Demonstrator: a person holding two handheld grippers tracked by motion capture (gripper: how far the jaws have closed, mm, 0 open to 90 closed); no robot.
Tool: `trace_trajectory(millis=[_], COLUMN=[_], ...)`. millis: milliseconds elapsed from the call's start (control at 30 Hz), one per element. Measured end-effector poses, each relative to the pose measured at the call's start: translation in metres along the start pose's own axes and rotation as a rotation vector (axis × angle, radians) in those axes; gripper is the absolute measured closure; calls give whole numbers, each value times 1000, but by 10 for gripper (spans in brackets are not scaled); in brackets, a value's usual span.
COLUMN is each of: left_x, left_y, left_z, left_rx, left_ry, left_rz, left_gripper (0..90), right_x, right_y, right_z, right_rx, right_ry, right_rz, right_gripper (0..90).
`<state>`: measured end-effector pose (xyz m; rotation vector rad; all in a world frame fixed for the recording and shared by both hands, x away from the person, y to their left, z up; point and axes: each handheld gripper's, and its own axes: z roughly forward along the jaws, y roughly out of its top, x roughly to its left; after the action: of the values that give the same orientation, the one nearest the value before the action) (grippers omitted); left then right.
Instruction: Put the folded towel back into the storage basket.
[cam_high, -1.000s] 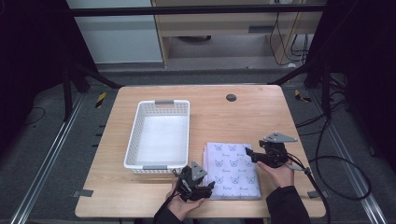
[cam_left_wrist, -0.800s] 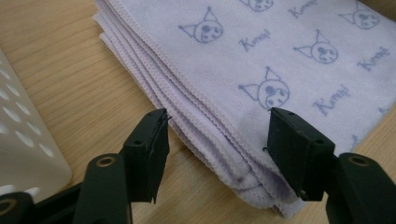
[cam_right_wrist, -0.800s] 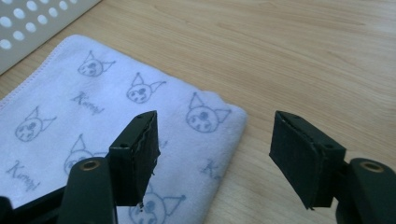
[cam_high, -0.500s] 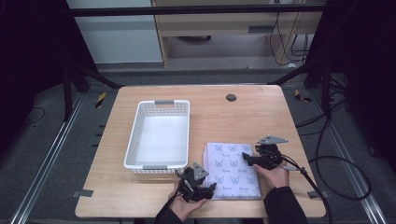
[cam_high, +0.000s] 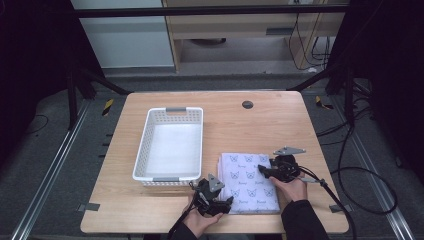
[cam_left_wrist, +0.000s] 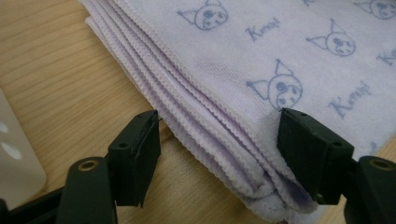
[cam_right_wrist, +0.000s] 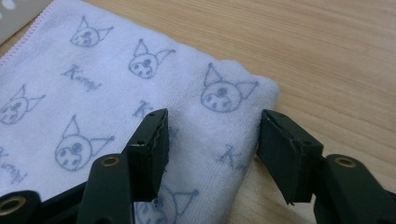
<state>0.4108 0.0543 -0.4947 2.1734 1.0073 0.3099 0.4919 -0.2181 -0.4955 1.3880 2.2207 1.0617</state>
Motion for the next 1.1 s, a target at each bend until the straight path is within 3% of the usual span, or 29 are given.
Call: trace_trajectory(millis=[200, 267, 533, 733, 900, 1100], left_x=[1, 1, -3, 0, 0, 4], left_y=[0, -1, -2, -1, -1, -3], left_z=[1, 1, 0, 0, -2, -4], left_rx=[5, 3, -5, 3, -5, -30], left_ry=[-17, -32, -49, -107, -120, -144], left_rz=[-12, -29, -27, -57, -34, -50], left_gripper=[306, 333, 469, 580, 695, 735], right_x=[-2, -2, -2, -1, 0, 2], right_y=[-2, -2, -1, -1, 0, 2], right_z=[2, 2, 2, 0, -1, -7], right_rx=[4, 8, 19, 6, -8, -19], right_ry=[26, 32, 59, 63, 63, 58], right_rz=[37, 48, 86, 93, 91, 76], right_gripper=[463, 485, 590, 711, 746, 755])
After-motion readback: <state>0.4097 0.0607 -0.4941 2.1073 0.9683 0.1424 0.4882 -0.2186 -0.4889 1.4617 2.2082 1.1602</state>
